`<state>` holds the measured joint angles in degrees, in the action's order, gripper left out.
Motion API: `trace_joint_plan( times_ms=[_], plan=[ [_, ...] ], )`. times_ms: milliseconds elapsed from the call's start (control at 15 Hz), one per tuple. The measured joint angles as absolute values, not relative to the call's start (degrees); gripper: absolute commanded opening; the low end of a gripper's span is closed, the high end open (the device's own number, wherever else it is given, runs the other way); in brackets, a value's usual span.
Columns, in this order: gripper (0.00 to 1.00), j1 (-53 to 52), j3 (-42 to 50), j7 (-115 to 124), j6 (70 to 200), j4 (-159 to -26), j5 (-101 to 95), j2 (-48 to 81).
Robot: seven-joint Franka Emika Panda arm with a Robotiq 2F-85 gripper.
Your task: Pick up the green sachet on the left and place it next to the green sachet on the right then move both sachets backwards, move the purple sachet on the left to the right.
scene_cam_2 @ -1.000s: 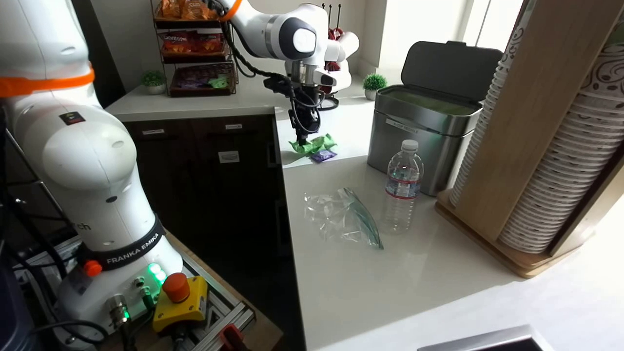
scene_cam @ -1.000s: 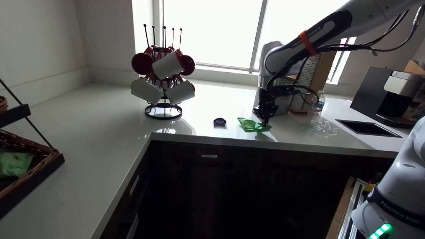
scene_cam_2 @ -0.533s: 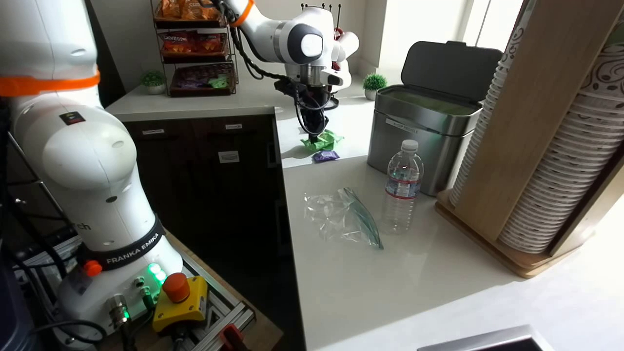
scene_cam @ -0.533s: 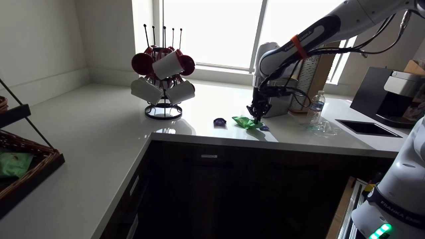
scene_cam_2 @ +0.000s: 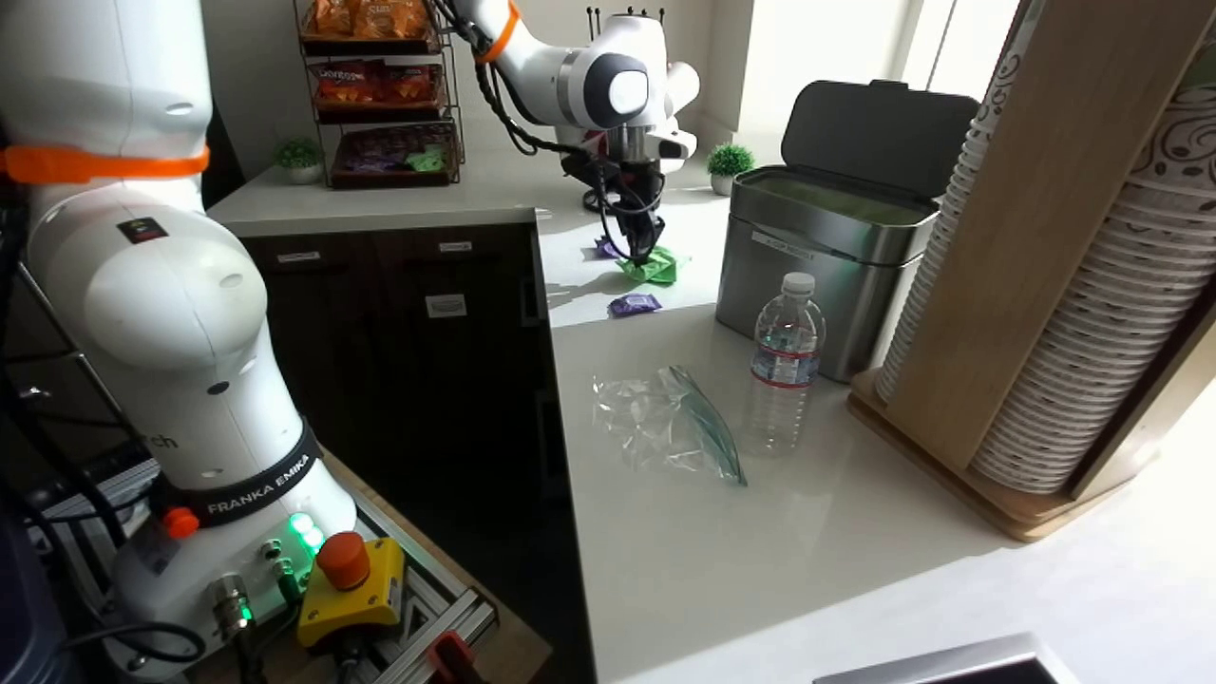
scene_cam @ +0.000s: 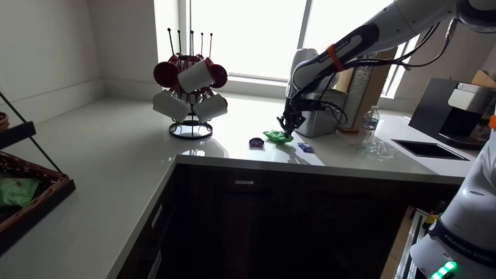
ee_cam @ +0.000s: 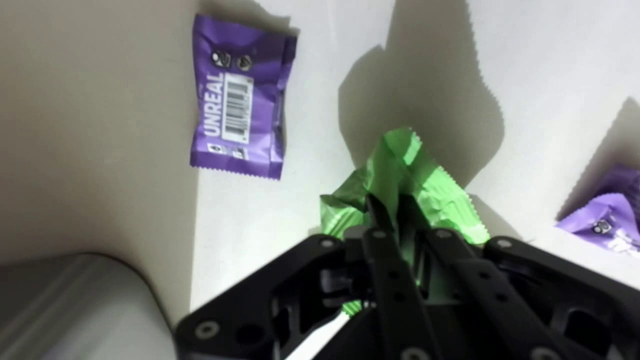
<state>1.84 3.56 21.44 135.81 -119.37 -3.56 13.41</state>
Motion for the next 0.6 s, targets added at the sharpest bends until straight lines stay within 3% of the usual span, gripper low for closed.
trace_joint_plan(
  times_ms=[600],
  plan=[
    [0.03,0.38,4.94,22.97,139.13,-109.90,-4.00,20.74]
  ],
)
